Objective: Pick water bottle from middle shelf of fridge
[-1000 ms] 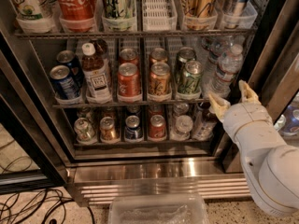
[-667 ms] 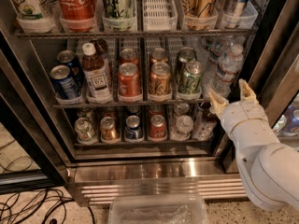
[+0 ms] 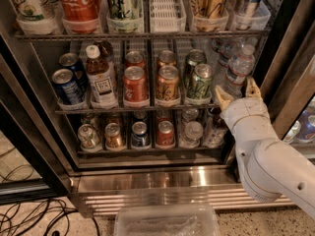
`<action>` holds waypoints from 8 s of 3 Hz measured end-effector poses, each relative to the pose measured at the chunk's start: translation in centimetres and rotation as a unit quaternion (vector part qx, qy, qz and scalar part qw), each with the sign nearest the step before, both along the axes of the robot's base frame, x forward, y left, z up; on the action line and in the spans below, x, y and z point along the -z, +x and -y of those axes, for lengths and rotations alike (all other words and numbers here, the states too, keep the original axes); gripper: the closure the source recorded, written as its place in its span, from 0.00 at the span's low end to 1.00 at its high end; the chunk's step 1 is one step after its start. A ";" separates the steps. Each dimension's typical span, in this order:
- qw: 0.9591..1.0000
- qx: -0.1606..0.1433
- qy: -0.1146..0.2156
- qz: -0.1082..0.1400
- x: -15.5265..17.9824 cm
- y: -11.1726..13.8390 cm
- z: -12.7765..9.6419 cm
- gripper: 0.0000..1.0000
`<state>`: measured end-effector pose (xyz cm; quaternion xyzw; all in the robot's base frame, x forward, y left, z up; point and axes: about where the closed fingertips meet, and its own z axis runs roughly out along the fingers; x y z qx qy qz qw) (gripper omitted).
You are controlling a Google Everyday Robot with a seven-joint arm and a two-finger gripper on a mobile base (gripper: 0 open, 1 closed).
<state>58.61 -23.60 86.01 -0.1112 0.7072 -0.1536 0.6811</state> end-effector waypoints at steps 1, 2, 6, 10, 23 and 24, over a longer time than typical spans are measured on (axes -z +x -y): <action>1.000 0.021 0.004 0.007 0.8 3.4 0.9 0.31; 1.000 0.020 0.008 0.004 1.0 3.9 0.9 0.30; 1.000 0.006 0.013 -0.009 1.8 4.5 0.7 0.99; 0.997 -0.035 0.071 -0.008 -0.4 3.4 -0.2 1.00; 0.944 -0.226 0.142 -0.196 1.9 -10.3 -9.3 1.00; 0.909 -0.304 0.125 -0.255 3.8 -12.4 -13.1 1.00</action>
Offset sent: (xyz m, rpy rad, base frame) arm 0.0210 -0.0085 -0.0091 -0.0089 -0.0126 -0.0321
